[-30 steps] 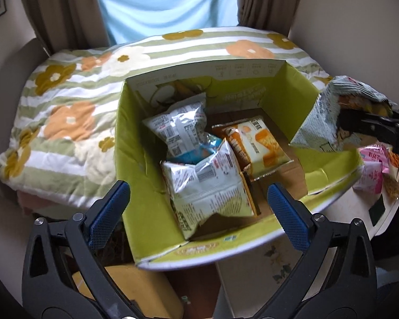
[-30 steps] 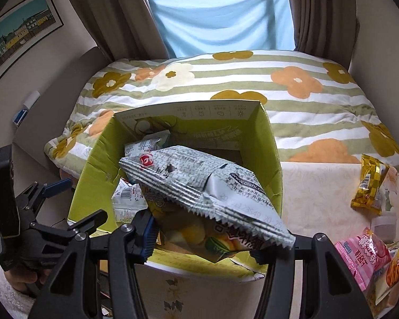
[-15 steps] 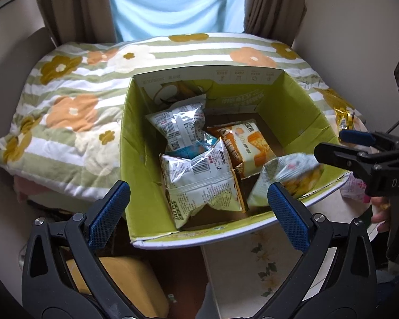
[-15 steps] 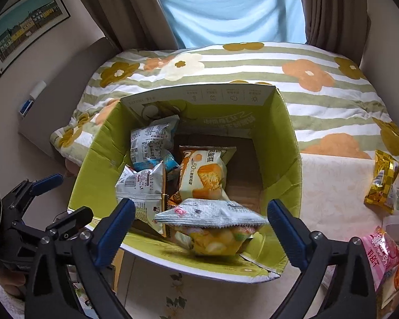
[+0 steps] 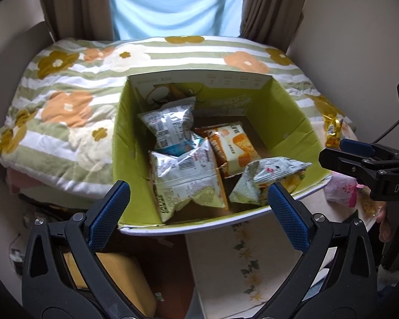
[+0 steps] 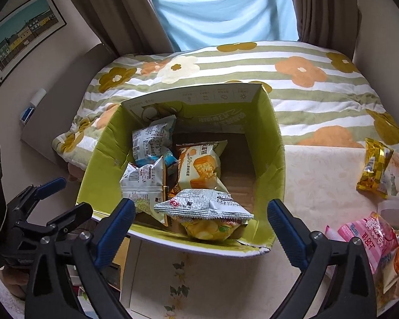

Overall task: Organize snacks
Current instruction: 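Move both tools back from the box to the remaining snacks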

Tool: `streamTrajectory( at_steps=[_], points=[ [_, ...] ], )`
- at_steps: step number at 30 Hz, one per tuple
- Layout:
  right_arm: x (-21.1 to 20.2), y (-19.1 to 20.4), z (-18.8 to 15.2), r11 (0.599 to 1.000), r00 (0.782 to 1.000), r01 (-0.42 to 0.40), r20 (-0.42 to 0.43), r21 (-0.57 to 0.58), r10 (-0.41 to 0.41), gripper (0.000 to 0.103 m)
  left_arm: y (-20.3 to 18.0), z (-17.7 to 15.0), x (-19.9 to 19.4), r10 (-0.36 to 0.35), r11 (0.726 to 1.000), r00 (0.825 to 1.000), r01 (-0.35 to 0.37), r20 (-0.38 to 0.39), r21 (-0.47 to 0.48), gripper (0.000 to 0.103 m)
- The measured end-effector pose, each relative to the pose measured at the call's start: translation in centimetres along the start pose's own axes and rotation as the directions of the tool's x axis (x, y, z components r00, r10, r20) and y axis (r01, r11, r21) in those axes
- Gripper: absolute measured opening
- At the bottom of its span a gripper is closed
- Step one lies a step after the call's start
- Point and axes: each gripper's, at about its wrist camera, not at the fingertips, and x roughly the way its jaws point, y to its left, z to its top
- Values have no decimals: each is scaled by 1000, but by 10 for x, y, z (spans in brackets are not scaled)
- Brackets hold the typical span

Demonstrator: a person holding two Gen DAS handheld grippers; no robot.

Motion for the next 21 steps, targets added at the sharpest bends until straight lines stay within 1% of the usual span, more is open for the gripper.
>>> streamTrajectory(
  at_steps=[7, 12, 16, 21],
  points=[
    [-21, -9, -10, 999, 999, 42, 29, 35, -43, 99, -21, -1, -2, -54, 997, 999, 54, -5, 46, 102],
    [-41, -22, -16, 996, 996, 64, 61, 64, -68, 99, -49, -2, -5, -91, 991, 996, 91, -11, 95, 102],
    [-65, -44, -21, 992, 991, 83, 97, 99, -93, 99, -76, -4, -10, -120, 985, 993, 120, -4, 125, 102],
    [-91, -78, -27, 988, 984, 101, 134, 118, -117, 99, -118, -7, -13, -130, 980, 991, 128, 7, 149, 102]
  ],
)
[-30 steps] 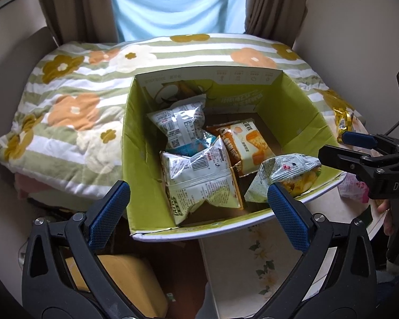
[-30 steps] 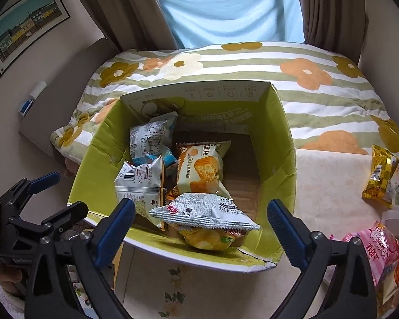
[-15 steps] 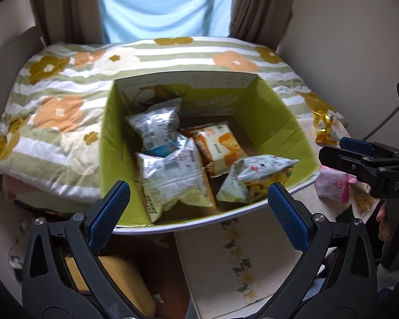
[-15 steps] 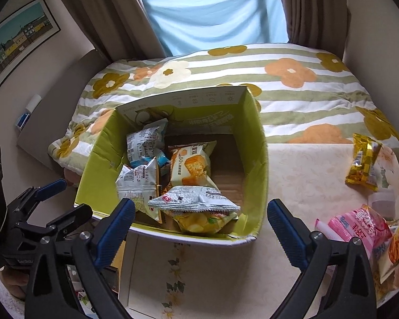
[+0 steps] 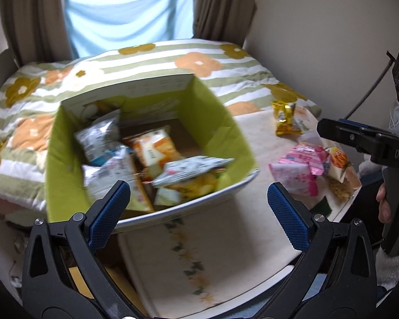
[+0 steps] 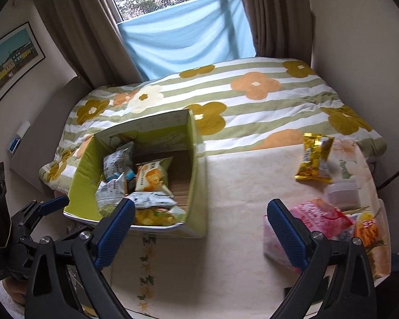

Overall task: Organize snacks
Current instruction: 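Move both tools back from the box to the remaining snacks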

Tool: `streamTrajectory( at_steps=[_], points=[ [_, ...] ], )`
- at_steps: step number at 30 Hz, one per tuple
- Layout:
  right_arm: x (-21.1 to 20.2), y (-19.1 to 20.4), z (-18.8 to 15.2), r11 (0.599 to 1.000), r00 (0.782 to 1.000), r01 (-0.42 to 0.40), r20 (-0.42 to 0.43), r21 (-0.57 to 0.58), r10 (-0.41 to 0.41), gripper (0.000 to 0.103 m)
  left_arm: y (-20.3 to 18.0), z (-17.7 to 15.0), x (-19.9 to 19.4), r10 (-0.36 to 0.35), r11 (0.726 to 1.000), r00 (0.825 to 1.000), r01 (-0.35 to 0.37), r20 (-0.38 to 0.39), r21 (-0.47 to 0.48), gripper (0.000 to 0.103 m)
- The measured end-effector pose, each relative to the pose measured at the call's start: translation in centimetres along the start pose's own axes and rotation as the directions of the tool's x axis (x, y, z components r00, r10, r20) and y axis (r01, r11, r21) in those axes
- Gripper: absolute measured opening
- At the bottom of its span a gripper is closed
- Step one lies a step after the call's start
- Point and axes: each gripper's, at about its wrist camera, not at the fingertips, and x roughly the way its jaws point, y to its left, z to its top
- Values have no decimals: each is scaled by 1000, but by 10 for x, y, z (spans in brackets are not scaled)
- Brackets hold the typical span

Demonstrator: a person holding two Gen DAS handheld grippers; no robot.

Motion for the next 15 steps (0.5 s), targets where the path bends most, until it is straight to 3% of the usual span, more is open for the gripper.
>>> streamTrajectory(
  at_steps=[15],
  points=[
    [-46, -144, -8, 1000, 1000, 18, 11, -5, -18, 99, -152, -1, 55, -37, 999, 996, 35, -79, -16, 102]
  ],
)
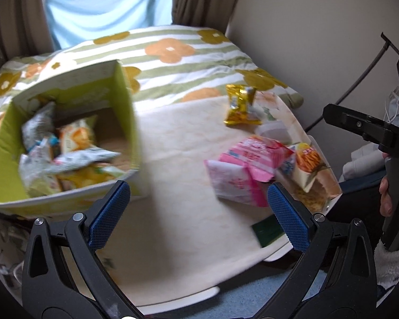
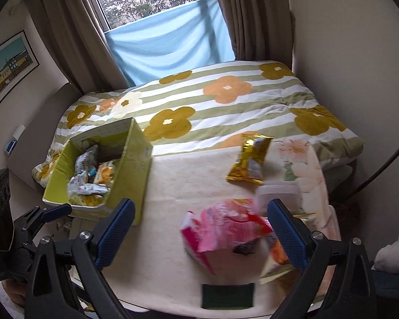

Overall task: Organize snacks
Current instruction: 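Move both tools back from the box to the remaining snacks, then grasp the pink bag with left tool while right tool grasps the cheese-stick bag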

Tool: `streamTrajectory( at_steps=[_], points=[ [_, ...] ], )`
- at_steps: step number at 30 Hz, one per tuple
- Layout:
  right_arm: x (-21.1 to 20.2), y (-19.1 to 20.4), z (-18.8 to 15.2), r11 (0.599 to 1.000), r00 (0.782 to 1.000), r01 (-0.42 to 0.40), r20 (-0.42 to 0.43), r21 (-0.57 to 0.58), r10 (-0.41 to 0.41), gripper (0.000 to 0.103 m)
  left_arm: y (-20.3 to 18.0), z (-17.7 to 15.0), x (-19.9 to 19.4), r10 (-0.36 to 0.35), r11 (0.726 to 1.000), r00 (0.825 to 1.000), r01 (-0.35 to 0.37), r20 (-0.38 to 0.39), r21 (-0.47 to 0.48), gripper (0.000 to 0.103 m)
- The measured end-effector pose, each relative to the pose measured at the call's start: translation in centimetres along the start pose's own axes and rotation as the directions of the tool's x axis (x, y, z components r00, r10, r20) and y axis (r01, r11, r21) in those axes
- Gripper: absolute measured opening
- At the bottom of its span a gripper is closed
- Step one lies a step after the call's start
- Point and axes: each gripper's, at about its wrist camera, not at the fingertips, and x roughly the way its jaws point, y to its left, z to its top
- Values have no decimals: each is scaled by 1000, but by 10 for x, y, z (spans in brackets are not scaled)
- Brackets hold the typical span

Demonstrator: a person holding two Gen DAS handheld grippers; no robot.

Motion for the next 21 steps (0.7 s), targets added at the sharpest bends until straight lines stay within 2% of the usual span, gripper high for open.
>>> streamTrajectory(
  at_steps=[6, 11, 17, 21],
  points=[
    [-6, -51, -12, 1000, 1000, 17, -23, -18, -18, 99, -44, -4, 36, 5, 1000, 999, -6, -50, -15, 102],
    [-4, -84, -23, 999, 998, 19, -60, -29, -21, 99, -70, -18, 69, 37, 999, 992, -41, -121, -31, 102],
    [13, -111, -36, 999, 995, 42, -93, -17, -43, 99, -73, -30, 108, 62, 994, 982, -77, -176, -75, 102],
    [31, -121, -46, 998, 991, 57, -121, 5, -56, 99, -70, -32, 130, 88, 992, 979, -103, -182, -77, 101]
  ],
)
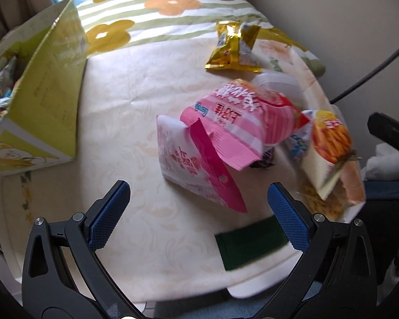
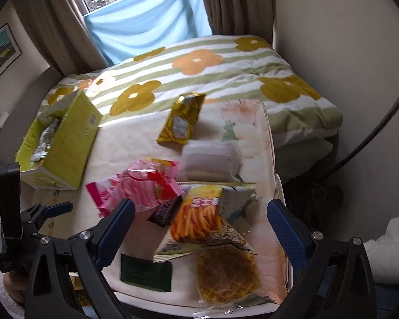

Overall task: Organize snacks
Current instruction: 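Grasp the pink bag with left tool while right tool grasps the cheese-stick bag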

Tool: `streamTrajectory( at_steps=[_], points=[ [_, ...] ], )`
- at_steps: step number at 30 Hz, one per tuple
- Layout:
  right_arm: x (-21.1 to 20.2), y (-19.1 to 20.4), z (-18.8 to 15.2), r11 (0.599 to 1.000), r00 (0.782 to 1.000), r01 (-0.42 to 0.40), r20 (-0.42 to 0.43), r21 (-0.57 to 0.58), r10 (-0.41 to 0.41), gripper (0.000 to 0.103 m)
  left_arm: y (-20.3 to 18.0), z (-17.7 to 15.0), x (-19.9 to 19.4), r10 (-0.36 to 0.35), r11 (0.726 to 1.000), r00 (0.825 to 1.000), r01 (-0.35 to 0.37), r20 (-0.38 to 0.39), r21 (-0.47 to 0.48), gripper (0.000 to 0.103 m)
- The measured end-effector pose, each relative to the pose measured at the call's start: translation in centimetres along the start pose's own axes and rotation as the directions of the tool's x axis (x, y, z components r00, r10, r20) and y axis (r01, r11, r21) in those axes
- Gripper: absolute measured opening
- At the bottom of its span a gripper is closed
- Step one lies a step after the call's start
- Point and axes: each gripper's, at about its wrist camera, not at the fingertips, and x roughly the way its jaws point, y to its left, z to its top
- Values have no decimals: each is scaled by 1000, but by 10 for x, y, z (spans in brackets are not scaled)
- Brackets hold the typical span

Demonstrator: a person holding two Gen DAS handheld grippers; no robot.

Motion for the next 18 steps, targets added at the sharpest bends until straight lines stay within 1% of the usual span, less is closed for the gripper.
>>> streamTrajectory(
  at_steps=[4, 6, 7, 8, 10, 13, 15, 16, 18],
  points=[
    [19, -4, -5, 1000, 999, 8, -40, 28, -7, 99, 3, 5, 15, 8, 1000, 1000, -7, 20, -8, 96],
    [30, -3, -10, 999, 998, 25, -62, 26, -24, 99, 7, 7, 22, 1, 1000, 1000, -1, 21, -18, 87],
    [35, -2, -12, 999, 997, 31, -74, 23, -30, 99, 8, 8, 25, -2, 1000, 1000, 3, 19, -21, 85],
    [40, -1, -14, 999, 996, 41, -86, 19, -39, 99, 8, 8, 28, -5, 1000, 1000, 5, 16, -22, 79],
    [49, -1, -17, 998, 993, 56, -107, 15, -54, 99, 10, 10, 35, -12, 1000, 1000, 12, 5, -24, 77],
    [55, 0, -19, 998, 991, 65, -119, 12, -63, 99, 12, 11, 38, -24, 999, 1000, 25, 13, -22, 74],
    [58, 2, -19, 997, 989, 77, -124, -2, -77, 99, 13, 12, 42, -31, 999, 1000, 31, -2, -18, 55],
    [60, 3, -19, 996, 988, 83, -126, -9, -84, 99, 13, 13, 45, -30, 999, 999, 30, -15, -19, 51],
    [63, 5, -19, 996, 988, 88, -130, -16, -89, 99, 16, 14, 49, -30, 999, 999, 29, -31, -22, 48]
  ],
)
